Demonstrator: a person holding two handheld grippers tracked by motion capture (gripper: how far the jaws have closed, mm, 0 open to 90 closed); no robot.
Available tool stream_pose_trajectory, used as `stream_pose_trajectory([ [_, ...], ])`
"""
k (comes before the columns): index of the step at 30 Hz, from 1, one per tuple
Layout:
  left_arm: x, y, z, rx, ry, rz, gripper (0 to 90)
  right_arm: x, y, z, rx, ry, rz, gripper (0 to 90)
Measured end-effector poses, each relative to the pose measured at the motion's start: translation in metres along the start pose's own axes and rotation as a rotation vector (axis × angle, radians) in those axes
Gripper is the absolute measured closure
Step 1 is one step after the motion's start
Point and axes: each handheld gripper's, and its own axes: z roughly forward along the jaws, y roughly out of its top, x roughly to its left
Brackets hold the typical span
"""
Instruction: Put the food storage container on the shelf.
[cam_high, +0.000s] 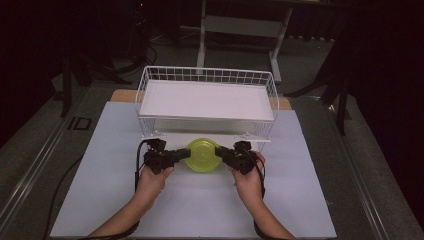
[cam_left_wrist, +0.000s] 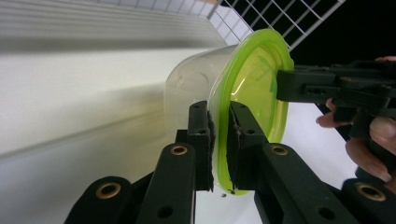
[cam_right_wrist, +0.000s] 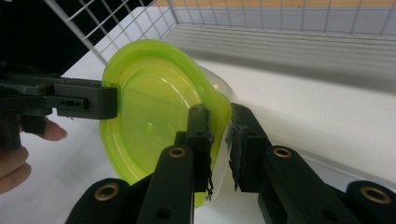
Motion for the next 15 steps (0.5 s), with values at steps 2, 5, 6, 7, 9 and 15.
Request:
stream_pose_trajectory([
  [2, 0.001, 0.002, 0.003, 0.0, 0.005, 0.009, 81.8, -0.004, 0.0, 0.003, -0.002, -0.008, 0.013, 79.5],
  [5, 0.003, 0.005, 0.008, -0.002, 0.003, 0.016, 81.7, -0.008, 0.0, 0.005, -0.002, -0.014, 0.03, 79.4],
  [6, 0.005, 0.006, 0.01, 0.002, 0.0, 0.015, 81.7, -0.009, 0.001, 0.006, -0.003, -0.016, 0.033, 79.4],
  [7, 0.006, 0.006, 0.011, 0.002, 0.0, 0.014, 81.7, -0.01, 0.001, 0.007, 0.0, -0.021, 0.038, 79.5],
  [9, 0.008, 0.006, 0.014, -0.003, 0.003, 0.014, 81.7, -0.011, 0.002, 0.009, 0.006, -0.03, 0.044, 79.4],
  [15, 0.018, 0.006, 0.019, -0.008, 0.0, 0.008, 81.7, -0.016, 0.002, 0.018, 0.002, -0.032, 0.044, 79.3],
])
